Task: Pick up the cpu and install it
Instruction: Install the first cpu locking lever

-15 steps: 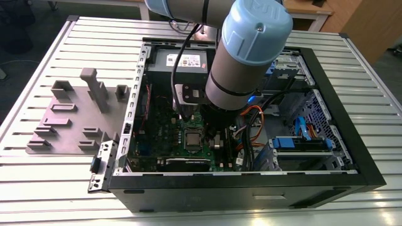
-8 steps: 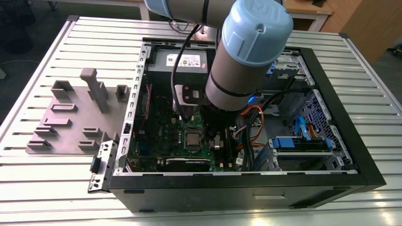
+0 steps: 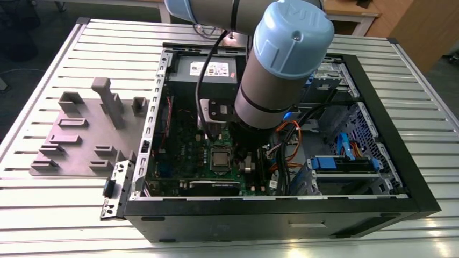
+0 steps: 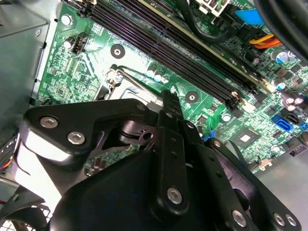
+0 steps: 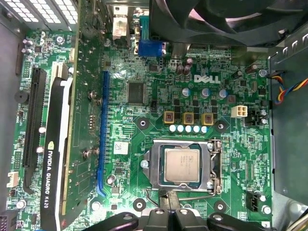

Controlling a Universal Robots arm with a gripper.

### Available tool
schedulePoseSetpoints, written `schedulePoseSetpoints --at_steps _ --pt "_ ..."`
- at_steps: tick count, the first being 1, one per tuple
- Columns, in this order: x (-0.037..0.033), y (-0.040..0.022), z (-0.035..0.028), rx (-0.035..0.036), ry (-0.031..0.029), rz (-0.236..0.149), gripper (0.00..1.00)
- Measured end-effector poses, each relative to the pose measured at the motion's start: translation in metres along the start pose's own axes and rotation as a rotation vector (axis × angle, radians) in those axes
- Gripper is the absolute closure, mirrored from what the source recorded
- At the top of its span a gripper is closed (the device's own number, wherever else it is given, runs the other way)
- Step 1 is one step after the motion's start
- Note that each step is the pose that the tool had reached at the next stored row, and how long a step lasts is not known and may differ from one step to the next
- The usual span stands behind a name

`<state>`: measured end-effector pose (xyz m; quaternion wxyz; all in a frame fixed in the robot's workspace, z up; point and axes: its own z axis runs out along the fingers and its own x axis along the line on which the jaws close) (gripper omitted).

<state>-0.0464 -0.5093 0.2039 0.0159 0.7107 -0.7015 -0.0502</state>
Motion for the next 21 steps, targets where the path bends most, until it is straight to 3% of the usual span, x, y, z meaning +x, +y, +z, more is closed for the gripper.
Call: schedulePoseSetpoints --at_steps 7,11,21 --pt "0.0016 -0.0004 0.0043 -0.0004 0.0008 -0.012 0.89" --pt "0.0024 -0.0005 0.0042 0.0031 0.0034 -0.035 0.89" --pt "0.0026 -0.0008 0.0082 0.0111 0.0024 -0.037 0.89"
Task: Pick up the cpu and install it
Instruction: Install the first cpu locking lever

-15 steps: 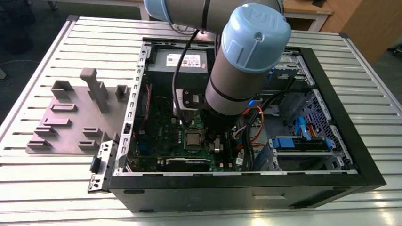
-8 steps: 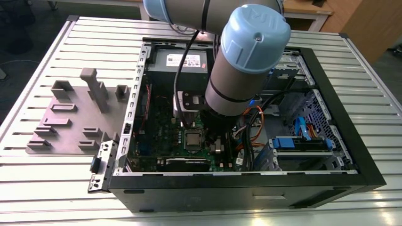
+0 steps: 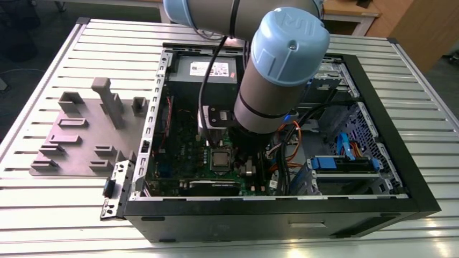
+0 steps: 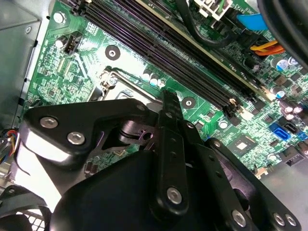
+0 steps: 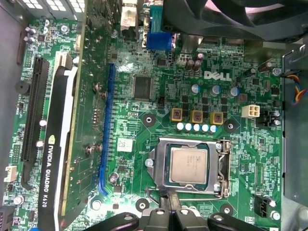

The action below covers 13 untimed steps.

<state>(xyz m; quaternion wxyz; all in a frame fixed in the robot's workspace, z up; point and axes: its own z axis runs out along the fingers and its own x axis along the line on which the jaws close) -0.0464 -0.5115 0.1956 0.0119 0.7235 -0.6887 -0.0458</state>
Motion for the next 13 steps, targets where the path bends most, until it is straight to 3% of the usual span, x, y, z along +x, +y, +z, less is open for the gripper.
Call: schedulePoseSetpoints --at_steps 13 --pt "0.0002 -0.0002 0.0031 0.0 0.0 0.0 0.89"
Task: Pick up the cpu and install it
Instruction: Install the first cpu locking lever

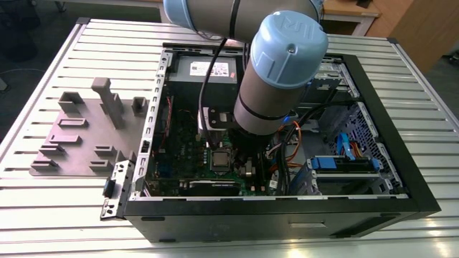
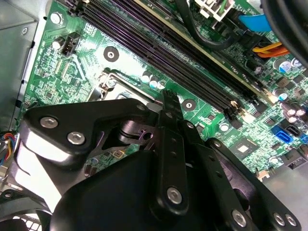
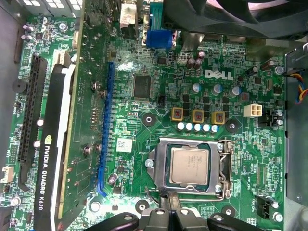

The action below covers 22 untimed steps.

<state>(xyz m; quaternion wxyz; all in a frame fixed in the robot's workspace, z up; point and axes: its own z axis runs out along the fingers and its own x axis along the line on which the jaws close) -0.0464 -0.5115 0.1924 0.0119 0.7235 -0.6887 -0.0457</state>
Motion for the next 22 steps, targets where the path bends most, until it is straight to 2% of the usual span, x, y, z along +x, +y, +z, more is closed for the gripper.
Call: schedulePoseSetpoints --at_steps 22 --pt "0.0001 -0.0025 0.0001 0.0001 -0.0003 0.0 0.89"
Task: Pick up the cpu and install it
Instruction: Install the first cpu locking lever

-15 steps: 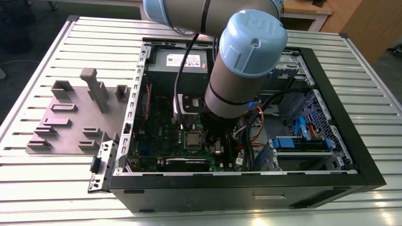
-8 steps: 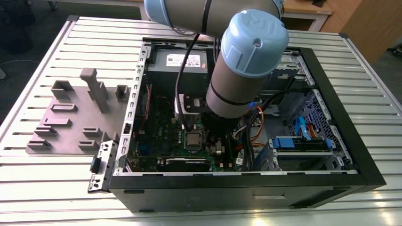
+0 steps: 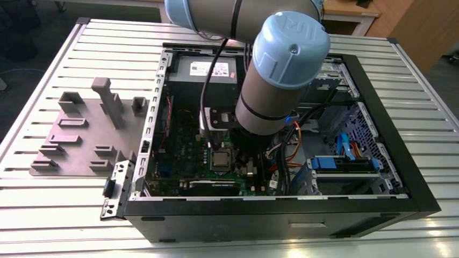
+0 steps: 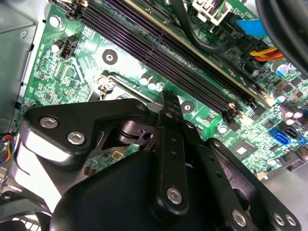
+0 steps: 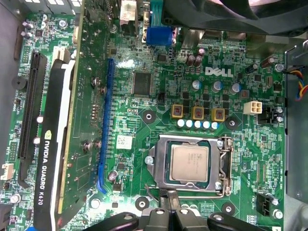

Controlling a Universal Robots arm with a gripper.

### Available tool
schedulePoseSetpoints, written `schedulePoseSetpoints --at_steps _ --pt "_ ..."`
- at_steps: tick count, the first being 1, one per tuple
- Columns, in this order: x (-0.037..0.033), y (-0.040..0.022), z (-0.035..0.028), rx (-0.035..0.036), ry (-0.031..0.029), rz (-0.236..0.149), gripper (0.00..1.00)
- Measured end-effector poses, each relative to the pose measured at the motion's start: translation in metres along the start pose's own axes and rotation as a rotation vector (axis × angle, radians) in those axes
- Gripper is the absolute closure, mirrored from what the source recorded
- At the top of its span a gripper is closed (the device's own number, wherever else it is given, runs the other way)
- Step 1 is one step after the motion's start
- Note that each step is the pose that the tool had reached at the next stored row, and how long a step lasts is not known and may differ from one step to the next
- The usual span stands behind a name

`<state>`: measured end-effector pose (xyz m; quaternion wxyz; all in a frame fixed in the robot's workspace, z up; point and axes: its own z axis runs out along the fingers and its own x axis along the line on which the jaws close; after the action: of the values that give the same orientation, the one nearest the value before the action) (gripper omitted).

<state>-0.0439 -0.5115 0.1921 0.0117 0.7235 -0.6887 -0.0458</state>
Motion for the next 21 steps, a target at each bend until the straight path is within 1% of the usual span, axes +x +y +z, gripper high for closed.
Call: schedulePoseSetpoints --at_steps 10,21 --pt "0.0002 -0.0012 0.0018 -0.0002 0.0004 0.0 0.89" --pt "0.0002 -0.0023 0.002 0.0 0.0 0.0 0.89"
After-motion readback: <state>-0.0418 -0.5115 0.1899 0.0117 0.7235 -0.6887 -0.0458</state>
